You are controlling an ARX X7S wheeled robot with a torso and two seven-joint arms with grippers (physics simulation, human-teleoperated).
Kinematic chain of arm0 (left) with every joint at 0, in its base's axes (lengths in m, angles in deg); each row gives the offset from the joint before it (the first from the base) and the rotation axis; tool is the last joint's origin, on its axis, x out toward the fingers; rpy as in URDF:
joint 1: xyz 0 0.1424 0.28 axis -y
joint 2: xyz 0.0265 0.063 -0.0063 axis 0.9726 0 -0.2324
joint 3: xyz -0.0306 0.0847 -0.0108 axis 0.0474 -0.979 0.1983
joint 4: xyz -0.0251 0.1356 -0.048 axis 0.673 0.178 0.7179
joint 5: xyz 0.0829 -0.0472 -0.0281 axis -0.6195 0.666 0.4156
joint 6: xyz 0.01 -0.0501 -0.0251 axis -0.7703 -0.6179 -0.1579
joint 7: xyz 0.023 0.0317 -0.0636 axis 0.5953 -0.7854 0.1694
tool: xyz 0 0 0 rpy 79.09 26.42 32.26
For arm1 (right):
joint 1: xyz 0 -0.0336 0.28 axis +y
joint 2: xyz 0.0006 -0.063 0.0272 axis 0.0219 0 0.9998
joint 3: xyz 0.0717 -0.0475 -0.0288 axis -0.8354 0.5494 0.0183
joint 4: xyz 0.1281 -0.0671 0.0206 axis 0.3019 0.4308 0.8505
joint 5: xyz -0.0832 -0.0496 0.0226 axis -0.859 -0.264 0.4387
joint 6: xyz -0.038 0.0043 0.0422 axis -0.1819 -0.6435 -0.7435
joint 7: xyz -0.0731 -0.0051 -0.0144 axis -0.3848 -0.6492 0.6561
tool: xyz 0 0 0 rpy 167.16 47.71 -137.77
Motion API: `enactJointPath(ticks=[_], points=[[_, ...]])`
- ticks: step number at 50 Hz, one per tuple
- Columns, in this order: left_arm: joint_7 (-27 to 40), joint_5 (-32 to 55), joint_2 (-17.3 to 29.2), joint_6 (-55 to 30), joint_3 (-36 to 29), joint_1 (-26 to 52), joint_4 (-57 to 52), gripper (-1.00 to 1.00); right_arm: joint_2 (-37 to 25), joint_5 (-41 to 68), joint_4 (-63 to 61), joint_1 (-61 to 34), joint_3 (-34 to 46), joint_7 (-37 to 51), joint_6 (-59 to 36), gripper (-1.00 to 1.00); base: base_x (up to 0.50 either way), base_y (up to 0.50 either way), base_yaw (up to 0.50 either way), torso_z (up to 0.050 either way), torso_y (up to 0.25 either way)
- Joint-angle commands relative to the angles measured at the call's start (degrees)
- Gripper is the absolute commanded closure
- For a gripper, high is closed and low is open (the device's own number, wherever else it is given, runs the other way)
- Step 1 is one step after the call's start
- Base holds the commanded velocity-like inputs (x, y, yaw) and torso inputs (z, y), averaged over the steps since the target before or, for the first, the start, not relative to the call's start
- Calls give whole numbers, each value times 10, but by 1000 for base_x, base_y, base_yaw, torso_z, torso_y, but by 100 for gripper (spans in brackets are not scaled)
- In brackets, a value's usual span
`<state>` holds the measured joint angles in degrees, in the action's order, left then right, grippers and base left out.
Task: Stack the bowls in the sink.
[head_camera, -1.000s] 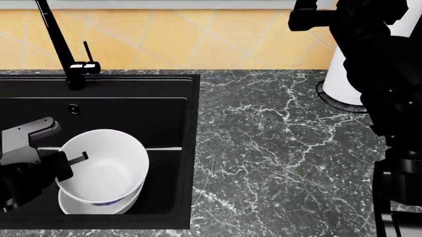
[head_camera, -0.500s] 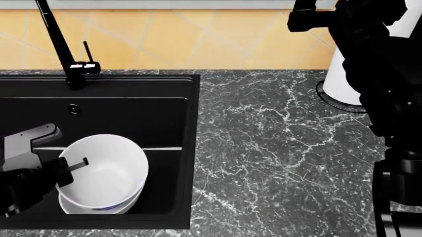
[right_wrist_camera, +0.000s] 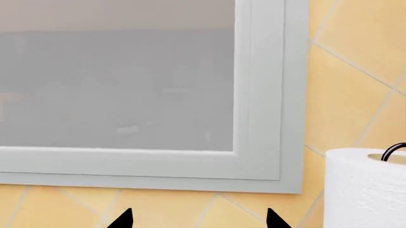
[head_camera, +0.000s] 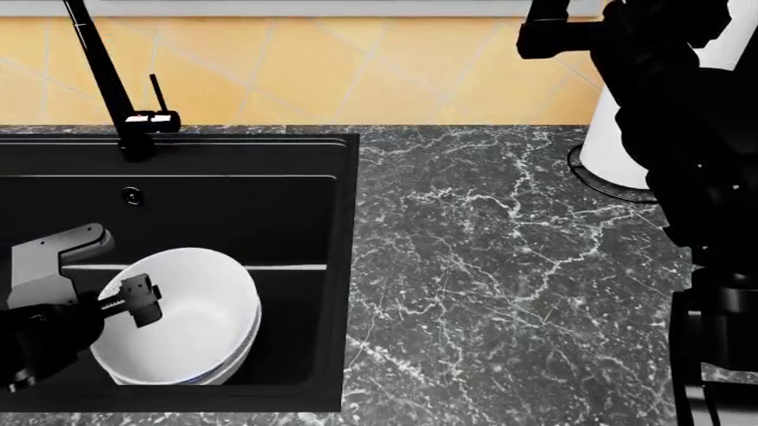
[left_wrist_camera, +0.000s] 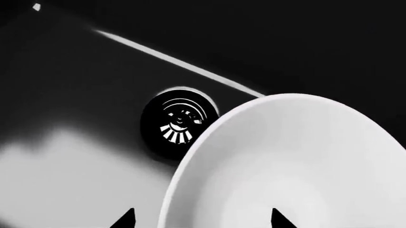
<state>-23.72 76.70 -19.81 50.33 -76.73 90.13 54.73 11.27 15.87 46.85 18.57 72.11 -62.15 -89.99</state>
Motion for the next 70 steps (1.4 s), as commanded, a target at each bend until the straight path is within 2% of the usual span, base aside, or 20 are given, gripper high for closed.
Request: enactJointPath(ticks=[1, 13, 22, 45, 70], points=[[0, -6, 3, -5, 2, 6, -4, -100, 0, 1, 1, 0, 0, 0, 1, -100, 0, 0, 0, 0, 0], [43, -38, 35, -47, 17, 93, -55, -100, 1, 5, -2, 6, -2, 0, 5, -100, 0, 0, 0, 0, 0], [58, -61, 42, -69, 28, 139, -80, -100, -5, 14, -20, 24, -8, 4, 2, -100, 0, 0, 0, 0, 0], [72, -96, 45, -82, 56, 200, -151, -100, -70, 74, -170, 83, -47, 37, -84, -100, 0, 0, 0, 0, 0], [82, -117, 44, -77, 88, 236, -250, -100, -147, 202, -367, 155, -144, 94, -202, -100, 0, 0, 0, 0, 0]])
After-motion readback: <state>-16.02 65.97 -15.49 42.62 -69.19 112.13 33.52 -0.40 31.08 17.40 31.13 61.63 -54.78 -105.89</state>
